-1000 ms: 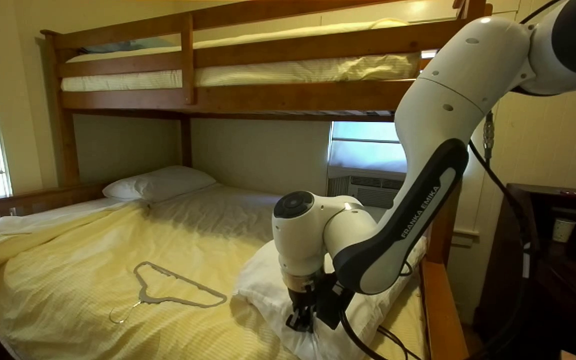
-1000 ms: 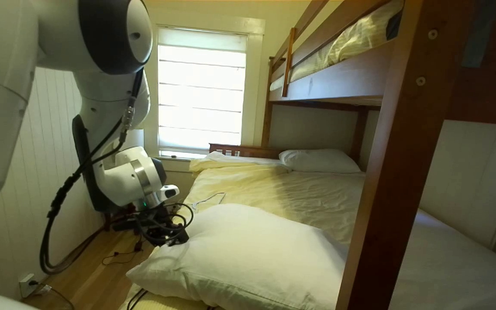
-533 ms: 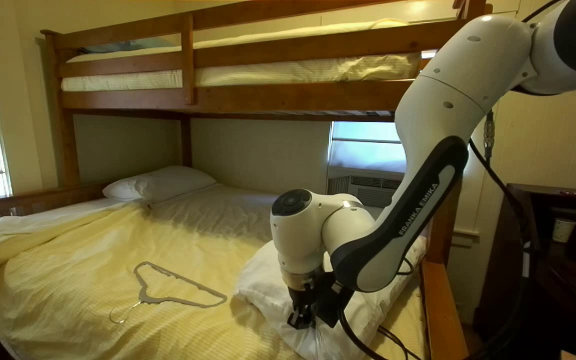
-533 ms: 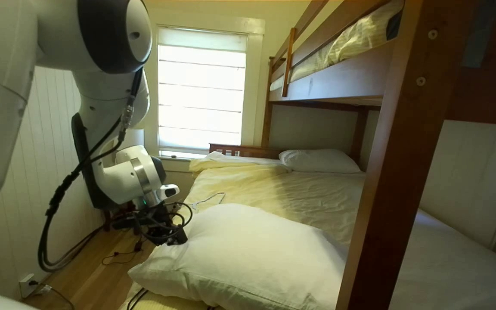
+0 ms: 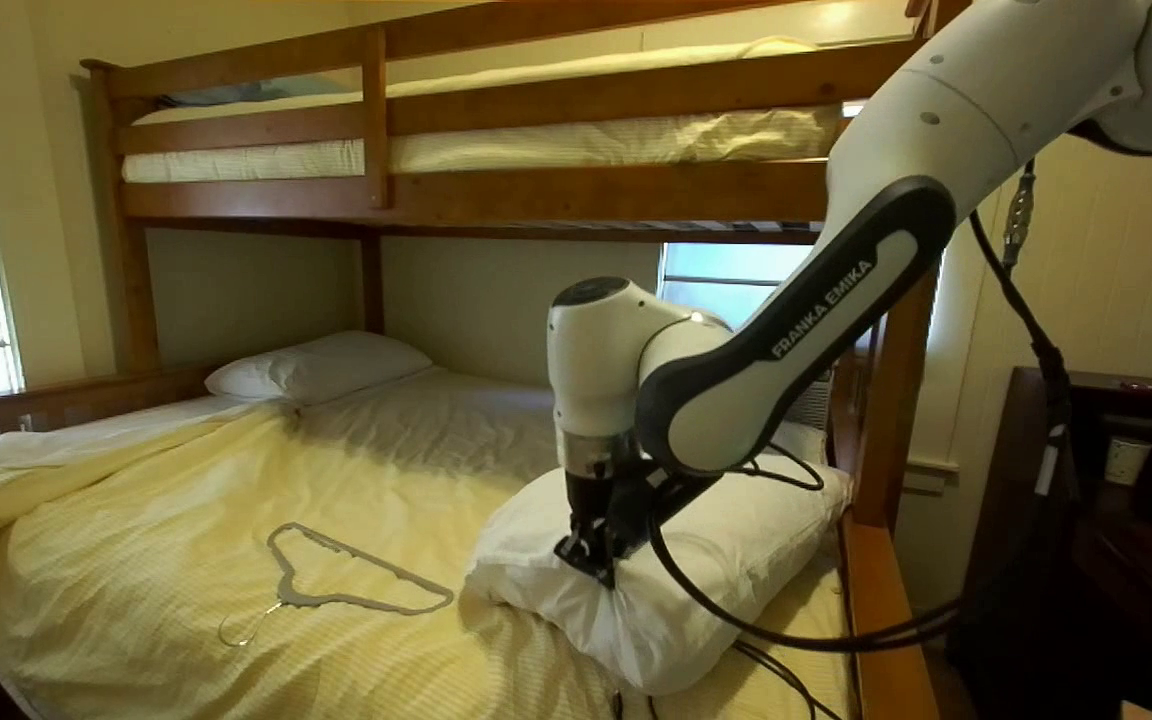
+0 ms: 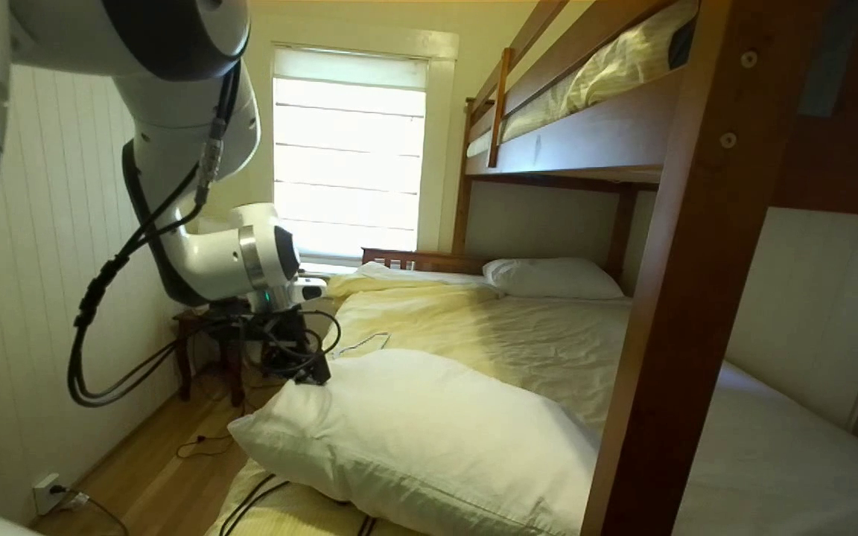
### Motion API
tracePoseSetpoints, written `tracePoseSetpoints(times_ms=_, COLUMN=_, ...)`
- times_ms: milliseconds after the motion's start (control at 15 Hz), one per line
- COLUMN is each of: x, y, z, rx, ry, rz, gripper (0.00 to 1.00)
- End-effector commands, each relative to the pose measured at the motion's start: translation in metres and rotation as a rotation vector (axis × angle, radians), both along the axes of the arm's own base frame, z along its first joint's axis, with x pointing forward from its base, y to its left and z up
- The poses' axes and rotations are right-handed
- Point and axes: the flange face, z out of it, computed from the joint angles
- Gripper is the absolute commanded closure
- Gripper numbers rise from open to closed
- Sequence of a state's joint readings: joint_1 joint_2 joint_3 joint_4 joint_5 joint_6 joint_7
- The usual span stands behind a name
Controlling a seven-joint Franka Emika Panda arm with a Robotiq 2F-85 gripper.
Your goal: Flip the pillow and fluff it
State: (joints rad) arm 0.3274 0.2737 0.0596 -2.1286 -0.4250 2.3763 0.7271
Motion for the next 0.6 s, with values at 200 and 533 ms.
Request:
tracePoseSetpoints(times_ms=200, x=0.007, y=-0.015, z=0.117, rx=0.139, ry=-0.089, rz=-0.056, gripper=1.00)
tracePoseSetpoints(times_ms=533, x=0.012, y=-0.031, z=0.155, rx=0.174, ry=-0.121, rz=-0.082, gripper=1.00)
